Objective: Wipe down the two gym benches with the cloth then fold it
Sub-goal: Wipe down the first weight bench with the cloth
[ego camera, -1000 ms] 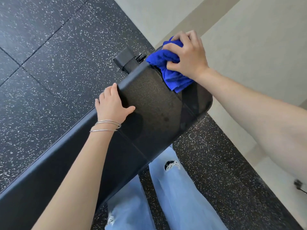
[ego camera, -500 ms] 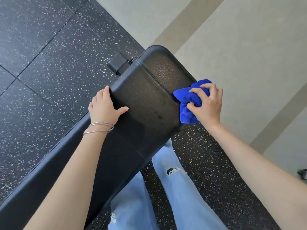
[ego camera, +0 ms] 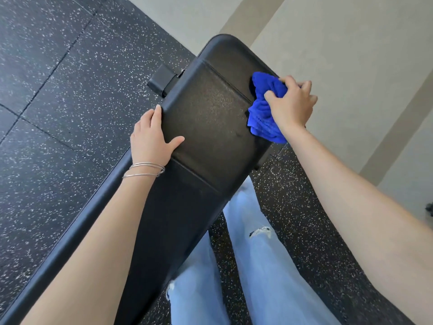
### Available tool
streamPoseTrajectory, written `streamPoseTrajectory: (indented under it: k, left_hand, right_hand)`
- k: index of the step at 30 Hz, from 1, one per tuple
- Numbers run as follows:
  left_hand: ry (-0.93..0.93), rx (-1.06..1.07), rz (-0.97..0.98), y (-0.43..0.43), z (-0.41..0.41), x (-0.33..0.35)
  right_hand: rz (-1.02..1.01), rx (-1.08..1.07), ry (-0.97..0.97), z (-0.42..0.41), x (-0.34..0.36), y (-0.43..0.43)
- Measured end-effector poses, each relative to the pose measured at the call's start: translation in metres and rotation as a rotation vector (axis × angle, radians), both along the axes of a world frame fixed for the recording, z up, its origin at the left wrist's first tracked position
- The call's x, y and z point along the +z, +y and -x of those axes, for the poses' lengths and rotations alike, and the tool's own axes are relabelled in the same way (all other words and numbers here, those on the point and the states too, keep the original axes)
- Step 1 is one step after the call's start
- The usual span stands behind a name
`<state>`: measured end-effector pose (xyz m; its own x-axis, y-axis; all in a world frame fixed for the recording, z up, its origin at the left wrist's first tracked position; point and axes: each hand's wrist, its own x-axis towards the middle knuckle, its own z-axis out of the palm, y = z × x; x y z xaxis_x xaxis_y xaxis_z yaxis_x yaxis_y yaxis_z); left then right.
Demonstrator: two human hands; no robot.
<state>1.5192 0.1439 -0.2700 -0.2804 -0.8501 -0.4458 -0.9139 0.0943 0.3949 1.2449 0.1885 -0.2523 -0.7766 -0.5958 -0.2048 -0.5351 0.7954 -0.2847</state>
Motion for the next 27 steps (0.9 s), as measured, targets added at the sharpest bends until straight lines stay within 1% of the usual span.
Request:
streamPoseTrajectory:
  k: [5, 8, 11, 13, 14, 17, 18, 19, 20, 22, 24, 25, 27]
  left_hand:
    - [-0.006, -0.079, -0.003, 0.022, -0.043, 0.006]
    - [-0.053, -0.134, -0.007, 0.035, -0.068, 0.009]
    - [-0.065, -0.163, -0.007, 0.045, -0.09, 0.009]
    - [-0.065, -0.164, -0.012, 0.049, -0.099, 0.01]
    - [-0.066, -0.165, -0.016, 0.051, -0.102, 0.01]
    - [-0.055, -0.171, -0.025, 0.051, -0.108, 0.011]
    - [-0.053, -0.174, -0.029, 0.051, -0.11, 0.011]
    - [-0.051, -0.178, -0.029, 0.051, -0.112, 0.011]
    - [-0.045, -0.183, -0.027, 0.051, -0.114, 0.011]
    - [-0.026, -0.186, -0.017, 0.053, -0.117, 0.01]
    - [-0.006, -0.175, -0.002, 0.056, -0.121, 0.008]
    - [0.005, -0.166, 0.006, 0.057, -0.122, 0.007]
    - [0.026, -0.142, 0.02, 0.061, -0.123, 0.005]
  right_hand:
    - [0.024, 0.025, 0.064, -0.074, -0.001, 0.036]
    - [0.019, 0.129, 0.11, -0.129, -0.002, 0.061]
    - [0.048, 0.257, 0.094, -0.182, 0.0, 0.089]
    - [0.064, 0.409, 0.066, -0.199, 0.004, 0.105]
    - [0.07, 0.537, 0.054, -0.199, 0.007, 0.11]
    - [0.045, 0.982, 0.052, -0.167, 0.014, 0.112]
    - [0.023, 1.05, 0.08, -0.151, 0.016, 0.108]
    - [0.003, 1.036, 0.114, -0.134, 0.016, 0.102]
    - [-0.013, 0.933, 0.144, -0.119, 0.015, 0.096]
    - [-0.036, 0.538, 0.169, -0.095, 0.008, 0.084]
    - [-0.043, 0.129, 0.148, -0.087, 0.001, 0.07]
    - [-0.04, -0.011, 0.141, -0.089, -0.001, 0.064]
    - [-0.032, -0.135, 0.163, -0.104, -0.007, 0.061]
